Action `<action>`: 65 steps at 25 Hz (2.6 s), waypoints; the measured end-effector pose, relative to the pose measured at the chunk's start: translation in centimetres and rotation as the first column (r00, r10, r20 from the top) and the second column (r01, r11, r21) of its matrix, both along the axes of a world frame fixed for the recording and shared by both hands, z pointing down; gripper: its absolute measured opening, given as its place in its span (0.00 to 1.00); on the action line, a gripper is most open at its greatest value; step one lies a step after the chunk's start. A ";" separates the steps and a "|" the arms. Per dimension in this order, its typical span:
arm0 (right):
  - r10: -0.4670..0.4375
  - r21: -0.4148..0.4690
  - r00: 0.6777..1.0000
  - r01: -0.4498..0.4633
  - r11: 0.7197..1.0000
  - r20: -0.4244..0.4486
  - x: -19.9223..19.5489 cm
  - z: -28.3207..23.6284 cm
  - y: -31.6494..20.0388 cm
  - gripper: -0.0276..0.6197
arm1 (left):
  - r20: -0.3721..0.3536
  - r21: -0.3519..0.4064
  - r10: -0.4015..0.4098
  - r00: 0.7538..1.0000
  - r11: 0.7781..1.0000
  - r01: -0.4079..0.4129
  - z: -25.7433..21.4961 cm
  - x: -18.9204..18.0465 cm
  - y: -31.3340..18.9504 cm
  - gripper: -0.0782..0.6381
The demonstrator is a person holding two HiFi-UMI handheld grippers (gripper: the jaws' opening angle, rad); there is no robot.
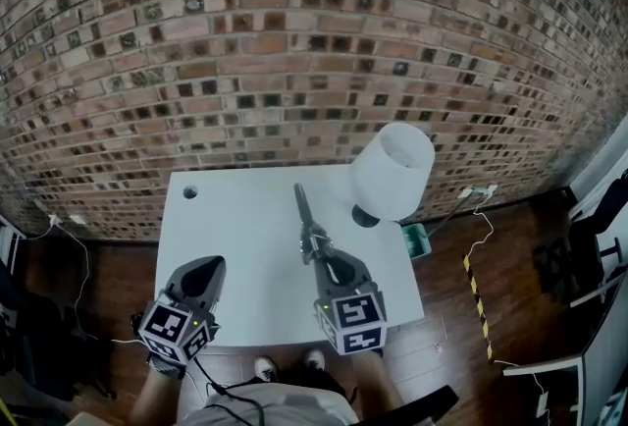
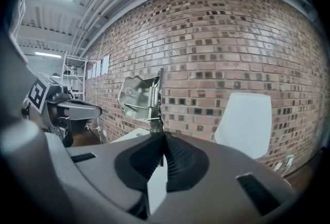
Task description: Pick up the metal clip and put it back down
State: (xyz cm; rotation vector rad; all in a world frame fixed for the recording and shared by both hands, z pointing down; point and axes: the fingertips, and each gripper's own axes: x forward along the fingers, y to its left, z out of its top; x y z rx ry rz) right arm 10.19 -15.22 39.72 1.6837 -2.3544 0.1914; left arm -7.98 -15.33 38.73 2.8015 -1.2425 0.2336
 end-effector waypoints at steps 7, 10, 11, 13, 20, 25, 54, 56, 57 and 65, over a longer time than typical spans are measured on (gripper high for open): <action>0.018 -0.051 0.997 -0.022 0.998 -0.080 -1.2 2.2 0.2 0.03 | -0.014 -0.025 0.003 1.000 1.000 -0.003 1.3 -2.1 0.2 0.10; 0.000 -0.072 0.990 -0.010 0.997 -0.139 -1.3 3.7 -0.2 0.03 | -0.026 -0.038 -0.012 1.000 0.999 0.011 1.9 -2.7 0.0 0.10; -0.006 -0.080 0.987 -0.007 0.997 -0.161 -1.2 4.4 -0.6 0.03 | -0.024 -0.042 -0.017 1.000 0.999 0.016 2.2 -2.8 -0.2 0.10; -0.016 -0.103 0.980 -0.004 0.995 -0.199 -0.9 6.0 -1.6 0.03 | -0.017 -0.053 -0.029 0.999 0.998 0.028 2.6 -3.1 -0.8 0.10; -0.093 -0.198 0.929 0.021 0.980 -0.359 0.6 12.2 -6.0 0.03 | 0.026 -0.111 -0.071 0.997 0.991 0.074 4.4 -3.1 -3.4 0.10; -0.167 -0.222 0.861 0.065 0.973 -0.480 1.0 15.2 -9.8 0.03 | 0.050 -0.140 -0.106 0.993 0.984 0.112 5.8 -2.6 -6.0 0.10; -0.375 -0.304 0.262 0.273 0.913 -0.889 -1.6 27.0 -15.8 0.03 | 0.168 -0.300 -0.162 0.972 0.931 0.207 10.1 -0.5 -8.5 0.11; -0.361 -0.290 0.251 0.281 0.915 -0.898 -1.7 27.1 -16.0 0.03 | 0.173 -0.290 -0.158 0.972 0.935 0.203 10.6 -0.6 -8.3 0.11; -0.362 -0.290 0.247 0.284 0.914 -0.899 -1.8 27.2 -16.0 0.03 | 0.176 -0.288 -0.156 0.972 0.936 0.202 10.8 -0.6 -8.2 0.11; -0.354 -0.277 0.220 0.314 0.908 -0.909 -2.4 27.6 -16.0 0.03 | 0.190 -0.302 -0.155 0.969 0.930 0.208 11.3 -0.1 -7.7 0.11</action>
